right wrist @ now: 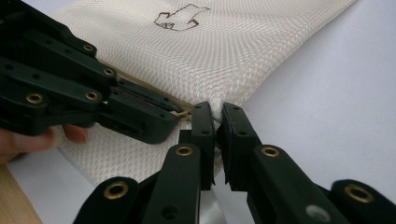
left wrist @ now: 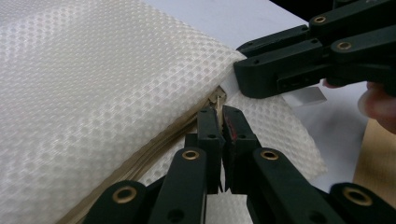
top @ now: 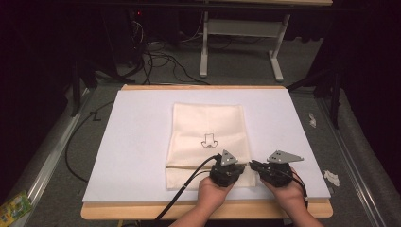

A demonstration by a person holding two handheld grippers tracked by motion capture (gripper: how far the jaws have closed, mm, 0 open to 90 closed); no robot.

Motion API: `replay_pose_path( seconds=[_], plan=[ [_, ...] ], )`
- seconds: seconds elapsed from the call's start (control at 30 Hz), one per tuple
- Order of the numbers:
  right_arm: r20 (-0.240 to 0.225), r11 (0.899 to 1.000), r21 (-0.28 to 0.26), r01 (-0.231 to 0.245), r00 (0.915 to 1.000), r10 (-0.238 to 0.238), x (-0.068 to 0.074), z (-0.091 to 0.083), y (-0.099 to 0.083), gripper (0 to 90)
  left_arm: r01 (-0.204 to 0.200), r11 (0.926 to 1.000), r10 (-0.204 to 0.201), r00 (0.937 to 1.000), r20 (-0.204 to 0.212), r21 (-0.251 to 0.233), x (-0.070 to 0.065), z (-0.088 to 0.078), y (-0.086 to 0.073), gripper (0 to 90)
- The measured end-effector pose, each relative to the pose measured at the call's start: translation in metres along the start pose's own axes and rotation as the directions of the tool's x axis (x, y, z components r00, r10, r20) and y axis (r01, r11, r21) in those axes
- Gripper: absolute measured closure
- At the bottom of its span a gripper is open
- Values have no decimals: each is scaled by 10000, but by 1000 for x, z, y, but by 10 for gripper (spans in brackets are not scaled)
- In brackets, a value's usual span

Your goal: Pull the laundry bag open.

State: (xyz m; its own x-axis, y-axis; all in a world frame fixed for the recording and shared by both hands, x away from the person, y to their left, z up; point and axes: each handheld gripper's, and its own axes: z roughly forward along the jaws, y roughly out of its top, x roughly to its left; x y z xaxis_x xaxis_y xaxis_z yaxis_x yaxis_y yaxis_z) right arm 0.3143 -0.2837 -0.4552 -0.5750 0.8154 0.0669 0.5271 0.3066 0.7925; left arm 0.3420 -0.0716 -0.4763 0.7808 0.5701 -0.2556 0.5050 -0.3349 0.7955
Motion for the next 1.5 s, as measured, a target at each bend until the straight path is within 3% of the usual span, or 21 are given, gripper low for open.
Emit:
replay_pose_path(
  seconds=[0.1, 0.13, 0.2, 0.23, 0.27, 0.47, 0.6, 0.73, 0.8, 0.83, 0.87, 0.93, 1.03, 1.27, 1.33, 1.5],
  plan=[
    [79, 9999, -45, -141, 9999, 142, -2, -1, -1, 859, 166, 9999, -166, 9998, -112, 40, 8, -7, -3, 873],
    [55, 9993, -62, -373, 9993, 373, -6, -3, -2, 859, 256, 9996, -251, 9991, -337, 152, 19, -17, -7, 873],
    [142, 9991, -125, -400, 9991, 402, -8, -6, -3, 859, 187, 9991, -163, 9978, -643, 377, 31, -32, -12, 873],
    [132, 9992, -114, -395, 9991, 396, -8, -7, -3, 859, 187, 9991, -163, 9978, -643, 377, 31, -32, -12, 873],
    [169, 9992, -146, -369, 9992, 371, -8, -8, -3, 858, 249, 9982, -197, 9956, -915, 555, 42, -48, -17, 873],
    [298, 9988, -50, -492, 9983, 494, -13, -7, -5, 857, 255, 9970, -141, 9883, -1516, 732, 73, -96, -33, 872],
    [368, 9987, -23, -499, 9981, 500, -16, -8, -6, 857, 688, 9960, -575, 9820, -1797, 571, 91, -120, -44, 872],
    [447, 9986, -27, -537, 9976, 538, -16, -8, -6, 857, 732, 9959, -612, 9780, -1993, 532, 103, -131, -55, 873],
    [529, 9980, 18, -629, 9966, 627, -22, -8, -7, 857, 1132, 9924, -1018, 9752, -1964, 479, 116, -140, -63, 872],
    [491, 9976, 29, -697, 9964, 694, -24, -8, -8, 857, 1132, 9924, -1018, 9752, -1964, 479, 116, -140, -63, 872],
    [544, 9975, -1, -712, 9960, 711, -24, -8, -8, 857, 1347, 9905, -1258, 9692, -2116, 281, 121, -147, -62, 872],
    [483, 9967, -86, -810, 9955, 814, -27, -9, -7, 857, 1517, 9881, -1433, 9669, -2110, 241, 123, -150, -64, 872],
    [498, 9970, -169, -757, 9958, 764, -27, -11, -7, 857, 1354, 9897, -1224, 9688, -2155, 463, 122, -149, -66, 872],
    [538, 9981, -172, -589, 9968, 598, -25, -15, -7, 857, 1448, 9878, -1293, 9679, -2156, 576, 122, -148, -69, 872],
    [508, 9972, -104, -740, 9959, 745, -26, -15, -8, 856, 1438, 9879, -1289, 9697, -2074, 583, 122, -147, -69, 872],
    [574, 9953, 114, -965, 9938, 957, -32, -10, -10, 850, 1494, 9879, -1376, 9674, -2125, 406, 119, -143, -69, 870]
  ],
)
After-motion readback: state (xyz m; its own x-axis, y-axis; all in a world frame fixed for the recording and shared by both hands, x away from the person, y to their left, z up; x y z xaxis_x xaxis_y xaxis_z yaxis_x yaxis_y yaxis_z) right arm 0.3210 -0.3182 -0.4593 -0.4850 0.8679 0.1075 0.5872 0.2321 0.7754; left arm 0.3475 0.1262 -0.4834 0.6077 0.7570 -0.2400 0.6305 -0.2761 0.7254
